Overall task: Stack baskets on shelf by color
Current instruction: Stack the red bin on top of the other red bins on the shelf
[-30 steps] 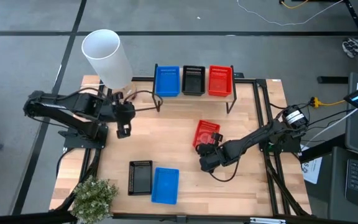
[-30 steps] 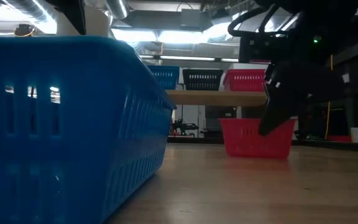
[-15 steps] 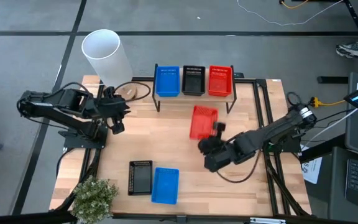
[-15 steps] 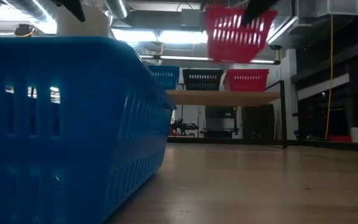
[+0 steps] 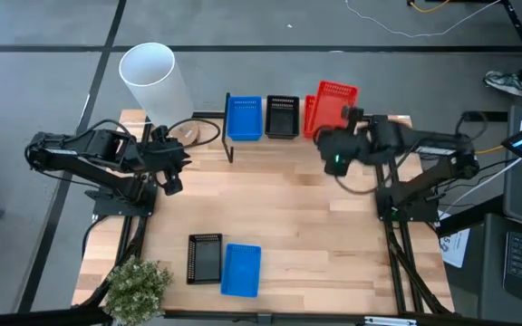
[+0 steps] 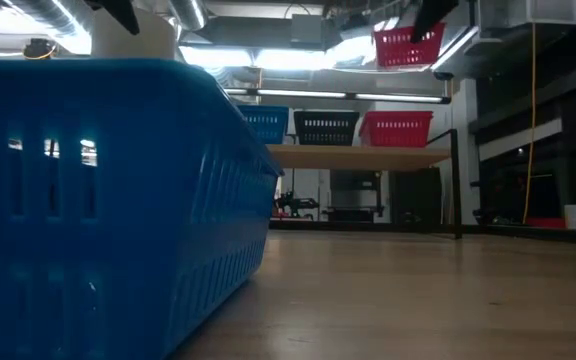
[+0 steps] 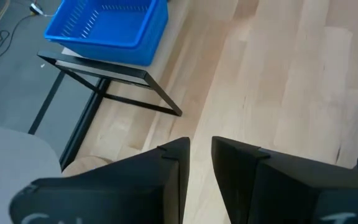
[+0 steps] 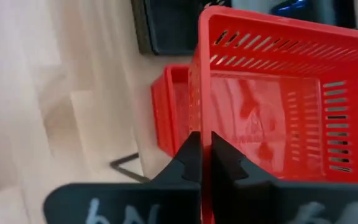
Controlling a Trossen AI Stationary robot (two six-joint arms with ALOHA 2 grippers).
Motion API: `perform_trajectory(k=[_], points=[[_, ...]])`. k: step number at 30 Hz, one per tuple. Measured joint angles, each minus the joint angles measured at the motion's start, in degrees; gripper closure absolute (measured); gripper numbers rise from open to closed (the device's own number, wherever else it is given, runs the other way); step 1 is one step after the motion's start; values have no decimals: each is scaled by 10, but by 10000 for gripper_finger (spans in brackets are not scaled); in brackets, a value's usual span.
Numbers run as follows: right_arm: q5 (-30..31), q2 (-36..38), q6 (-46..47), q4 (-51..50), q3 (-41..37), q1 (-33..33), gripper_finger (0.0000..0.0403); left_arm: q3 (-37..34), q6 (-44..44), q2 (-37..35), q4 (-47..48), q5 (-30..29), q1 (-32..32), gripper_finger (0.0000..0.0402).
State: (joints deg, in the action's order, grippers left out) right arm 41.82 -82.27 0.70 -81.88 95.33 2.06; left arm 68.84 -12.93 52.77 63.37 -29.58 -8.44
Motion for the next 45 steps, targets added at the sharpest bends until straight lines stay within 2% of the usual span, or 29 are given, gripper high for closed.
perform_trajectory(k=[5, 8, 12, 17, 21, 24, 30, 34, 40, 45], points=[[-151, 16, -103, 36, 0, -109, 402, 0, 0, 0, 0, 0, 0, 341], [-172, 14, -147, 70, 0, -148, 403, 0, 0, 0, 0, 0, 0, 341], [-241, 8, -217, 116, -1, -202, 403, 0, 0, 0, 0, 0, 0, 341], [-320, 9, -233, 120, -1, -272, 403, 0, 0, 0, 0, 0, 0, 341], [-335, 14, -242, 138, -15, -295, 403, 0, 0, 0, -2, 0, 0, 341], [-386, 25, -265, 151, -49, -305, 403, 0, 0, 1, -9, 0, 0, 341], [-388, 44, -284, 192, -124, -312, 403, 0, 0, 1, -40, 0, 0, 341], [-380, 46, -297, 204, -130, -311, 403, 0, 0, 1, -46, 0, 0, 341], [-360, 46, -299, 170, -130, -311, 403, 0, -3, 1, -46, 0, 0, 341], [-387, 46, -297, 183, -130, -312, 388, 0, -4, 1, -46, 0, 0, 341]])
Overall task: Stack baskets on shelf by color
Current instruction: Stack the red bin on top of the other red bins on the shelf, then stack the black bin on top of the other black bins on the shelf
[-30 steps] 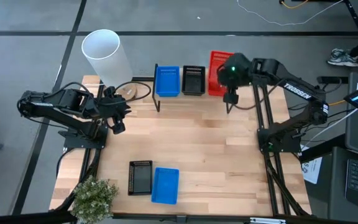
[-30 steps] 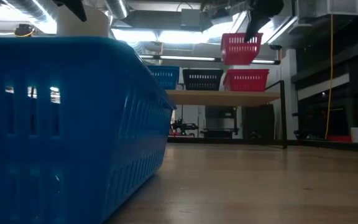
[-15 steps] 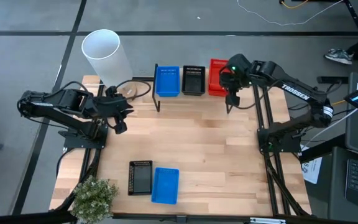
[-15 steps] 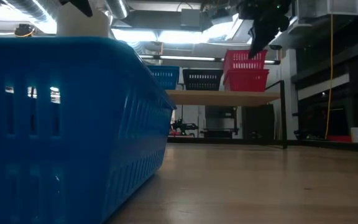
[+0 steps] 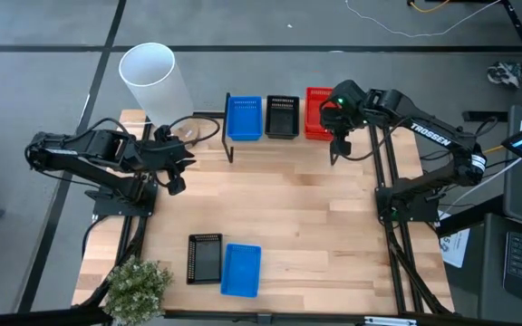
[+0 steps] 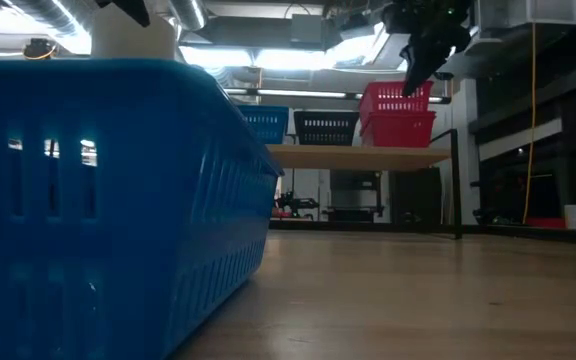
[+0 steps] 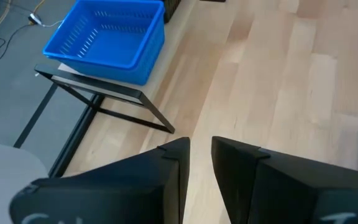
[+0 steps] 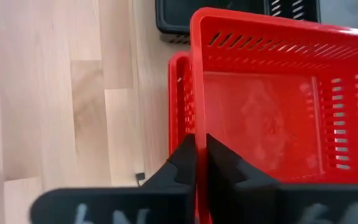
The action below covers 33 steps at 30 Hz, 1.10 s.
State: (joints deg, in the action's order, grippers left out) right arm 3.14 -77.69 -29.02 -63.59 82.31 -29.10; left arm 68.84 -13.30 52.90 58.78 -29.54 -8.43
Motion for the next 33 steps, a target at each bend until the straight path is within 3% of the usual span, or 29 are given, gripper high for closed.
perform_trajectory(k=[17, 24, 28, 31, 33], points=[[17, -2, 18, -19, 0, 0, 292, 0, -2, 0, 0, 0, 0, 341], [17, -2, 20, -19, 0, 1, 279, 0, -1, 0, 0, 0, 0, 341], [15, -2, 66, -21, 0, 13, 278, 0, -1, 0, 0, 0, 0, 341], [-41, -2, 150, -22, 0, 31, 278, 0, -2, 0, 0, 2, 0, 341], [-123, -2, 238, -25, 0, 48, 278, 0, -3, 0, 1, 20, 0, 341]])
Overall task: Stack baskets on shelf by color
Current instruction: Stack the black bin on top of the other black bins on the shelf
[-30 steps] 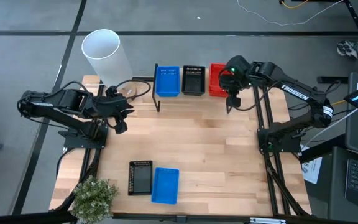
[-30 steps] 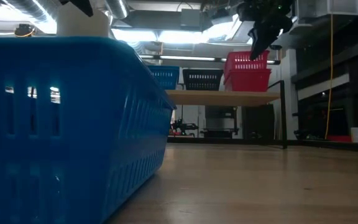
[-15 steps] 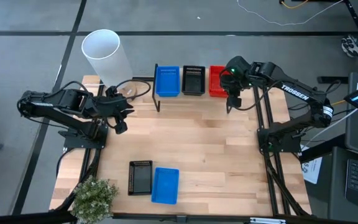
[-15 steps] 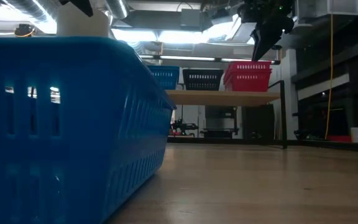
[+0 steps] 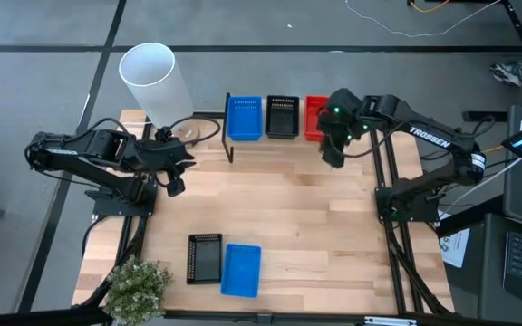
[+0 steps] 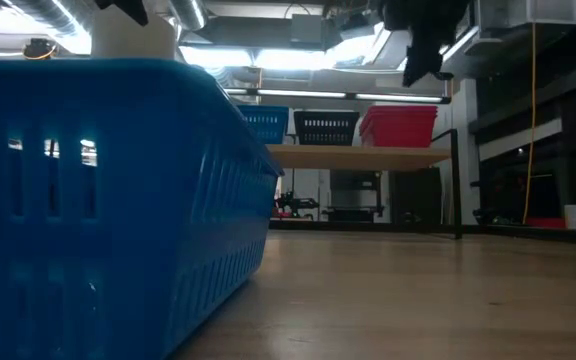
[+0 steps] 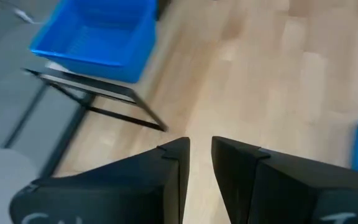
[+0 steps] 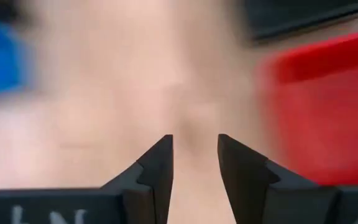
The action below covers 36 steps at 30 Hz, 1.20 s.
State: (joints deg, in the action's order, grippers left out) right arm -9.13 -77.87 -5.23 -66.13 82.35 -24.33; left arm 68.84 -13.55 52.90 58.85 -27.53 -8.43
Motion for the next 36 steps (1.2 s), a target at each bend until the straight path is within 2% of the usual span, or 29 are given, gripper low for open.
perform_trajectory(k=[3, 5, 8, 11, 13, 17, 21, 24, 28, 31, 36], points=[[-136, 0, 80, -6, 0, 43, 278, -14, -16, -1, -16, 90, -1, 341], [-181, 0, 78, -13, 0, 85, 278, -45, -44, 0, -44, 161, -12, 341], [-166, 1, 83, -10, -9, 157, 278, -115, -102, 17, -105, 224, -49, 341], [-109, 1, 129, 7, -41, 229, 278, -194, -154, 55, -168, 250, -105, 342], [-75, 1, 161, 16, -71, 272, 278, -222, -179, 97, -218, 257, -141, 344], [-55, 1, 230, 34, -142, 337, 278, -215, -206, 177, -240, 266, -198, 350], [-54, 1, 316, 78, -208, 377, 278, -194, -208, 248, -255, 306, -223, 357], [-54, 0, 379, 131, -249, 396, 278, -193, -203, 309, -251, 315, -209, 361], [-54, 0, 423, 165, -277, 416, 278, -193, -163, 372, -267, 298, -161, 362], [-53, 0, 440, 167, -279, 428, 278, -174, -99, 404, -287, 269, -113, 363], [-20, 0, 456, 174, -279, 447, 278, -95, 52, 436, -301, 214, -37, 363]])
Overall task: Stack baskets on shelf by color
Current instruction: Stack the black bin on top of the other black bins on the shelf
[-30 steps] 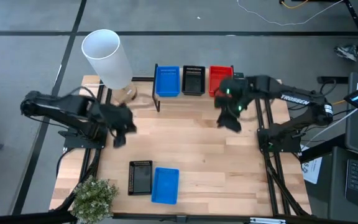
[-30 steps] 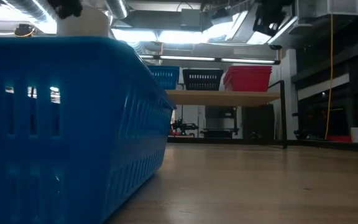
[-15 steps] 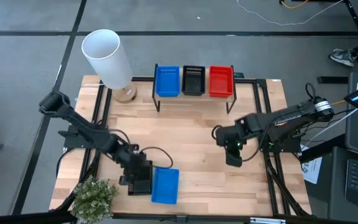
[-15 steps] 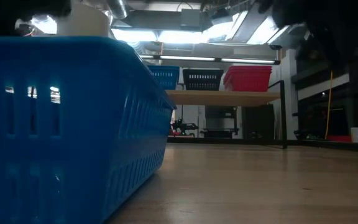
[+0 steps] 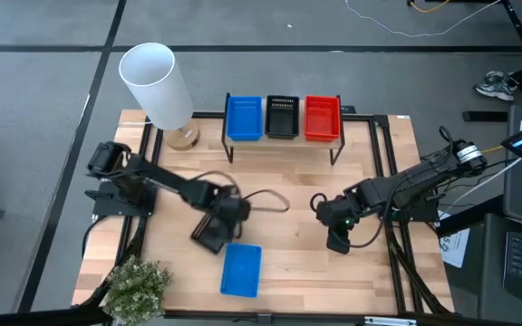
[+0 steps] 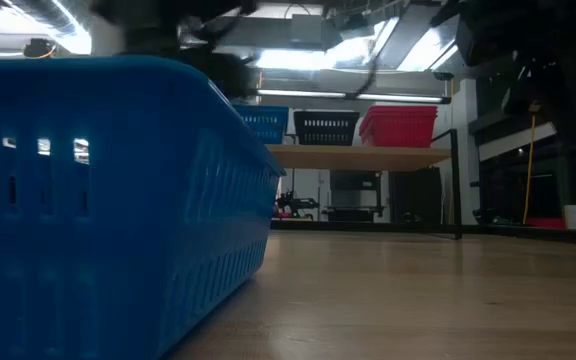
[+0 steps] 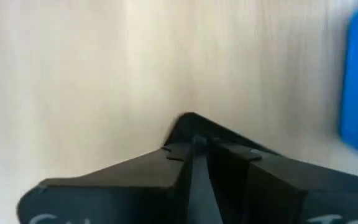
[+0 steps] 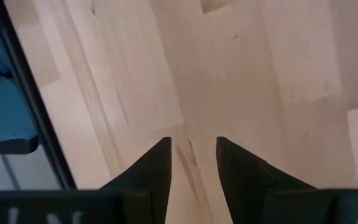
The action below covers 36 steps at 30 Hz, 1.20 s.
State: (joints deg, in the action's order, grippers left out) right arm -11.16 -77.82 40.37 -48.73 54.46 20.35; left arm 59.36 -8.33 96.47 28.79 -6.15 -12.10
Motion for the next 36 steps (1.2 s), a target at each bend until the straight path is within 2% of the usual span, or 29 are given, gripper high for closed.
perform_trajectory(k=[4, 7, 9, 13, 15, 19, 22, 25, 32, 36], points=[[22, 0, 1, 18, 0, 15, 278, 67, 111, 29, -66, 0, 41, 363], [25, 0, 19, 24, 0, 28, 278, 117, 139, 61, -91, 26, 54, 363], [26, 0, 40, 25, 0, 39, 278, 147, 140, 78, -72, 27, 52, 363], [29, 0, 44, 27, 0, 60, 278, 190, 121, 84, 37, -8, 29, 363], [36, 0, 46, 27, 0, 69, 278, 208, 78, 78, 109, -23, 14, 363], [43, 0, 45, 28, 0, 85, 278, 222, -23, 72, 248, 13, -21, 363], [64, 0, 45, 30, 0, 94, 278, 214, -75, 73, 319, -22, -54, 363], [97, 0, 44, 31, 0, 100, 278, 187, -80, 73, 289, -62, -71, 363], [101, 0, 84, 33, 0, 100, 278, 144, -8, 82, 119, -61, -29, 363], [102, 0, 121, 36, 0, 105, 278, 146, 41, 80, -12, 5, 12, 363]])
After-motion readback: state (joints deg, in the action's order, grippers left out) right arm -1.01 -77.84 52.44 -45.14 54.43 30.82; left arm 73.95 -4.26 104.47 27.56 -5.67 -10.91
